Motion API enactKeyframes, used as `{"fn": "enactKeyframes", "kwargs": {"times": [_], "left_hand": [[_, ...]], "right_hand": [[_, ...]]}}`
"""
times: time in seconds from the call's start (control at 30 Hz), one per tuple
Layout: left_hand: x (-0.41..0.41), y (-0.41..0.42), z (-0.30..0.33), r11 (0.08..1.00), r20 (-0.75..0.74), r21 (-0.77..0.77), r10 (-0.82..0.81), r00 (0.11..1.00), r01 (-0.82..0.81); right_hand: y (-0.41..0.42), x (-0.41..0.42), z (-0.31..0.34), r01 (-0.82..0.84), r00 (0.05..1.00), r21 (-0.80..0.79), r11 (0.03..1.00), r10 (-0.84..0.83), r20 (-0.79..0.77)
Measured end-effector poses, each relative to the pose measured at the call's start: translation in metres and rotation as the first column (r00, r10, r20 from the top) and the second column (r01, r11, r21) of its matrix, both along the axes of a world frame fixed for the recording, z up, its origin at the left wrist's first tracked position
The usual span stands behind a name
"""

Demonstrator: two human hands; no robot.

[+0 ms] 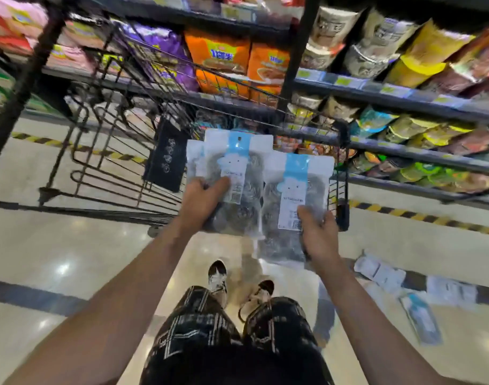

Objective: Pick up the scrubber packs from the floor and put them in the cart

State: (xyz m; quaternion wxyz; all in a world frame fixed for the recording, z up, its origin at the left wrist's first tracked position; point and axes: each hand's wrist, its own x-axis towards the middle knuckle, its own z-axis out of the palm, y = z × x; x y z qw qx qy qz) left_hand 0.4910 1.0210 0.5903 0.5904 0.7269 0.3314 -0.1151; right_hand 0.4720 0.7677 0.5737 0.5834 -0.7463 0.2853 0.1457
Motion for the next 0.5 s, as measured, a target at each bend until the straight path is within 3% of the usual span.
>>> {"fn": "enactKeyframes", "kwargs": {"times": [0.07,0.2,0.5], "left_hand": [[0.038,0.002,-0.016,1.0,-0.019,0.008,0.026,0.999,-0.025],[0.099,0.01,-0.073,0.999,-0.081,0.033,-0.001,0.997,0.004],[0.133,0.001,-0.207,0.963,-0.312,0.045,-0.241,0.919,0.267]], "right_hand": [[0.006,0.036,-0.021,0.07,0.998,-0.032,0.997,-0.07,0.0],[0.011,0.104,-0.073,0.053,0.998,-0.123,0.991,-0.058,-0.036],[0.005,0.154,-0.183,-0.112,0.967,-0.252,0.961,0.047,-0.248]]}}
